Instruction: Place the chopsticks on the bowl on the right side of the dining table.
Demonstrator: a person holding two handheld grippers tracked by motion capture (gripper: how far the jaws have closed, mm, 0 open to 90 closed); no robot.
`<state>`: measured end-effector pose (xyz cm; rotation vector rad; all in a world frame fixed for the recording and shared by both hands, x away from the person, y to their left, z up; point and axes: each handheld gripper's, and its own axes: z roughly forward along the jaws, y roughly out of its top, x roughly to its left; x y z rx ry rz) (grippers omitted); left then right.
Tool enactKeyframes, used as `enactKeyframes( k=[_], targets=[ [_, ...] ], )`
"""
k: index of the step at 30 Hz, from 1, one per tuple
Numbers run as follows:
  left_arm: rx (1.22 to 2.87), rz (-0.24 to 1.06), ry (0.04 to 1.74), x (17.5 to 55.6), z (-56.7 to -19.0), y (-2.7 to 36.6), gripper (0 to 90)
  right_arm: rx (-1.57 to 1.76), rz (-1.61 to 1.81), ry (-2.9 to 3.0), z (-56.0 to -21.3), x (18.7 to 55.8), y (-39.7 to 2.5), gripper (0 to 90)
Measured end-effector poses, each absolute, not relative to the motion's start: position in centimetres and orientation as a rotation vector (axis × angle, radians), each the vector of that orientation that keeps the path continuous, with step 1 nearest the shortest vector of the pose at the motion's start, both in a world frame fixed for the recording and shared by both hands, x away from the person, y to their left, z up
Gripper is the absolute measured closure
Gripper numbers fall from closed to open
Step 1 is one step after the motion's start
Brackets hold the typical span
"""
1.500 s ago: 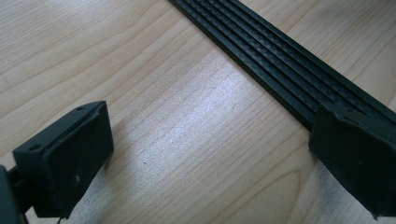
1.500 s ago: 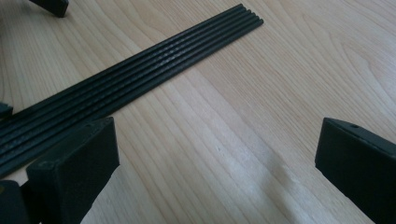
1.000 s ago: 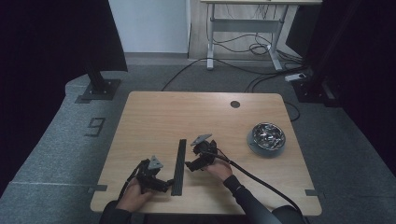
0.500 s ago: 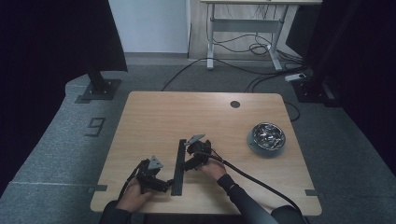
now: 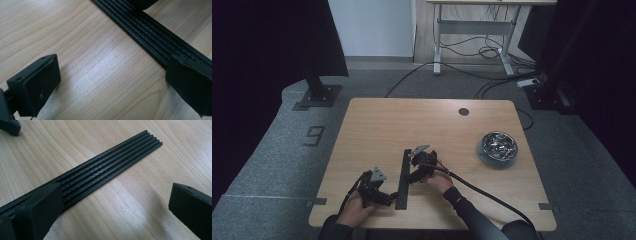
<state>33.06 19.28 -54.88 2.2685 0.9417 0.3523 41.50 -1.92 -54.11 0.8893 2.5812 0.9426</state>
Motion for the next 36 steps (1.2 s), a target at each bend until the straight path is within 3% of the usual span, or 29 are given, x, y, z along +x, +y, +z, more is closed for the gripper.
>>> enactKeyframes(
  k=[36],
  targets=[
    [2.266, 0.353, 0.944, 33.0, -54.9, 19.3, 0.0, 0.945, 0.852, 2.561, -54.3, 42.6, -3.7, 0.0]
  ],
)
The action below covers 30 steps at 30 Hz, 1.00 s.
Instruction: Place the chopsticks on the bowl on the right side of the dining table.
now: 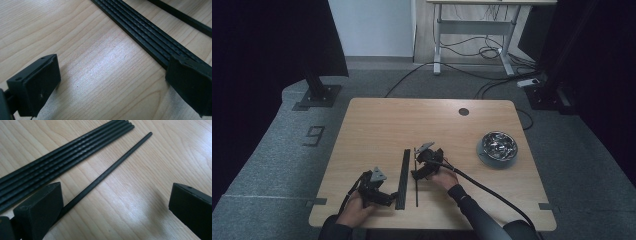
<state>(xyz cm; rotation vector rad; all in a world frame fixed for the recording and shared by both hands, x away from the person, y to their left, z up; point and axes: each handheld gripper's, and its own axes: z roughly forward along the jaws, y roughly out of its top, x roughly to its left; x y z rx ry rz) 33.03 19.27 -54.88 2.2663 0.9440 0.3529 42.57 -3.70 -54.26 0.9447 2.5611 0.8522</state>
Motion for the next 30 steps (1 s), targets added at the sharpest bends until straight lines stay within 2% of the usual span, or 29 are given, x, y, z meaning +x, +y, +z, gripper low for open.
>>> enactKeyframes(
  k=[11, 30],
  targets=[
    [2.267, 0.353, 0.944, 33.0, -54.9, 19.3, 0.0, 1.010, 0.877, 2.533, -54.5, 42.7, -5.6, 0.0],
    [2.270, 0.353, 0.942, 33.0, -54.9, 19.3, 0.0, 1.121, 0.905, 2.462, -54.9, 41.5, -11.3, 0.0]
  ],
)
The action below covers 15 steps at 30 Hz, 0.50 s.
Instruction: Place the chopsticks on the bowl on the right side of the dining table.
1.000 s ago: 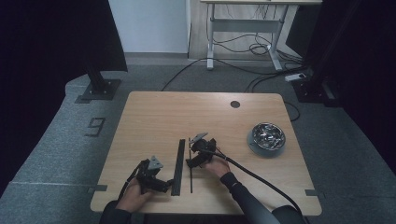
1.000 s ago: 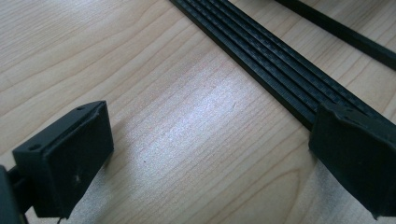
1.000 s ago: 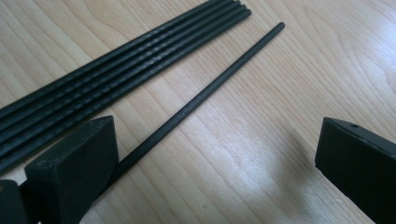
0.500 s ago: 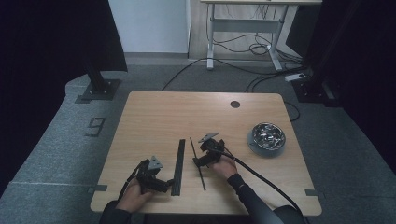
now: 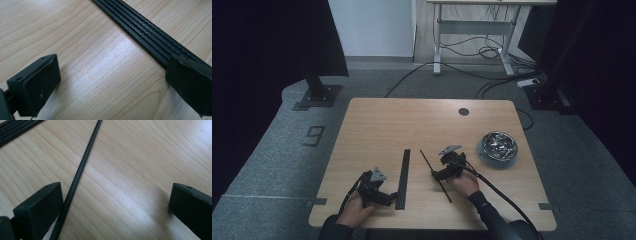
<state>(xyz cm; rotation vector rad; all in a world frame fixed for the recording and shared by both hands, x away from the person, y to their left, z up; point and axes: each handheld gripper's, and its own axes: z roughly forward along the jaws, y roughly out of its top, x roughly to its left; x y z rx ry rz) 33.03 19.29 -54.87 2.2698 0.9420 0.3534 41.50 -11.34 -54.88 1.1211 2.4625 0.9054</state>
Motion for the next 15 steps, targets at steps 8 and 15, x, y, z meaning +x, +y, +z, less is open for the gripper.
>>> enactKeyframes(
  k=[8, 15],
  targets=[
    [2.270, 0.354, 0.943, 33.0, -54.9, 19.3, 0.0, 1.140, 0.903, 2.430, -55.0, 40.4, -13.8, 0.0],
    [2.270, 0.354, 0.942, 33.0, -54.9, 19.3, 0.0, 1.155, 0.898, 2.402, -55.0, 39.6, -15.6, 0.0]
  ],
)
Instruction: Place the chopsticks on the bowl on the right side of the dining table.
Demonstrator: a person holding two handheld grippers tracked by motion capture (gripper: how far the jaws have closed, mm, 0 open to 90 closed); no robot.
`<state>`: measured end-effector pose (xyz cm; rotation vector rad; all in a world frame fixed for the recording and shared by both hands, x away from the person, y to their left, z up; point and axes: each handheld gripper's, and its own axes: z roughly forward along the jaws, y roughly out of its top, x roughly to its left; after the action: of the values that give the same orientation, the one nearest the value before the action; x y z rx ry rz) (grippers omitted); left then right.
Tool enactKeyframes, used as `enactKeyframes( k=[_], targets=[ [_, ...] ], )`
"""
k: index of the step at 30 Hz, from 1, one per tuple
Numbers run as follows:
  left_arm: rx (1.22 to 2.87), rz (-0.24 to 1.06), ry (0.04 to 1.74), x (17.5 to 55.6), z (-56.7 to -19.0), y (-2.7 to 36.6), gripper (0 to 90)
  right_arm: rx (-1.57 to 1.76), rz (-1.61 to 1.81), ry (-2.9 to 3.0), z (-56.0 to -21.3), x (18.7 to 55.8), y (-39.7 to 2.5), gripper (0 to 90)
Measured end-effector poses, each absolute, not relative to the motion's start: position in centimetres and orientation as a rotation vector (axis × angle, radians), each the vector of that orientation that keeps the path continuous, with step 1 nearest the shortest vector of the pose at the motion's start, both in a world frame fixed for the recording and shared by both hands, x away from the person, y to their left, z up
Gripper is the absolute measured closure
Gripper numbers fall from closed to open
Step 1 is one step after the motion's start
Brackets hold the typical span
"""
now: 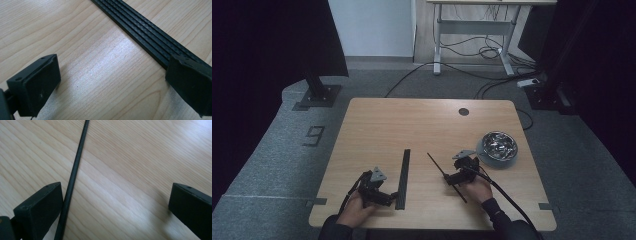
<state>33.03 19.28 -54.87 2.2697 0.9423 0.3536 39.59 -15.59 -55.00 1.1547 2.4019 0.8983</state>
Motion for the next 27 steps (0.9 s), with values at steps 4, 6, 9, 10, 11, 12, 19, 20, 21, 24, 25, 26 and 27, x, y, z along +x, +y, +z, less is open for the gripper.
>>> enactKeyframes(
  k=[4, 6, 9, 10, 11, 12, 19, 20, 21, 24, 25, 26, 27],
  targets=[
    [2.270, 0.353, 0.942, 33.0, -54.9, 19.3, 0.0, 1.156, 0.891, 2.392, -55.0, 39.2, -16.3, 0.0],
    [2.270, 0.354, 0.942, 33.0, -54.9, 19.3, 0.0, 1.169, 0.897, 2.390, -55.0, 38.8, -17.0, 0.0],
    [2.270, 0.354, 0.942, 33.0, -54.9, 19.3, 0.0, 1.172, 0.894, 2.386, -55.0, 38.4, -17.6, 0.0],
    [2.270, 0.354, 0.942, 33.0, -54.9, 19.3, 0.0, 1.172, 0.893, 2.384, -55.0, 38.2, -17.8, 0.0],
    [2.270, 0.354, 0.942, 33.0, -54.9, 19.3, 0.0, 1.176, 0.890, 2.386, -55.0, 38.1, -18.1, 0.0],
    [2.270, 0.354, 0.942, 33.0, -54.9, 19.3, 0.0, 1.176, 0.887, 2.384, -55.0, 37.9, -18.3, 0.0],
    [2.270, 0.354, 0.942, 33.0, -54.9, 19.3, 0.0, 1.203, 0.867, 2.357, -54.9, 37.1, -20.1, 0.0],
    [2.270, 0.354, 0.942, 33.0, -54.9, 19.3, 0.0, 1.203, 0.867, 2.357, -54.9, 37.1, -20.1, 0.0],
    [2.270, 0.354, 0.942, 33.0, -54.9, 19.3, 0.0, 1.201, 0.859, 2.355, -54.9, 37.1, -20.3, 0.0],
    [2.270, 0.354, 0.942, 33.0, -54.9, 19.3, 0.0, 1.194, 0.839, 2.354, -54.8, 36.9, -20.7, 0.0],
    [2.270, 0.354, 0.942, 33.0, -54.9, 19.3, 0.0, 1.188, 0.825, 2.360, -54.7, 36.9, -20.8, 0.0],
    [2.270, 0.354, 0.942, 33.0, -54.9, 19.3, 0.0, 1.181, 0.815, 2.364, -54.6, 36.9, -20.8, 0.0],
    [2.270, 0.353, 0.942, 33.0, -54.9, 19.3, 0.0, 1.166, 0.803, 2.372, -54.6, 36.8, -20.8, 0.0]
  ],
)
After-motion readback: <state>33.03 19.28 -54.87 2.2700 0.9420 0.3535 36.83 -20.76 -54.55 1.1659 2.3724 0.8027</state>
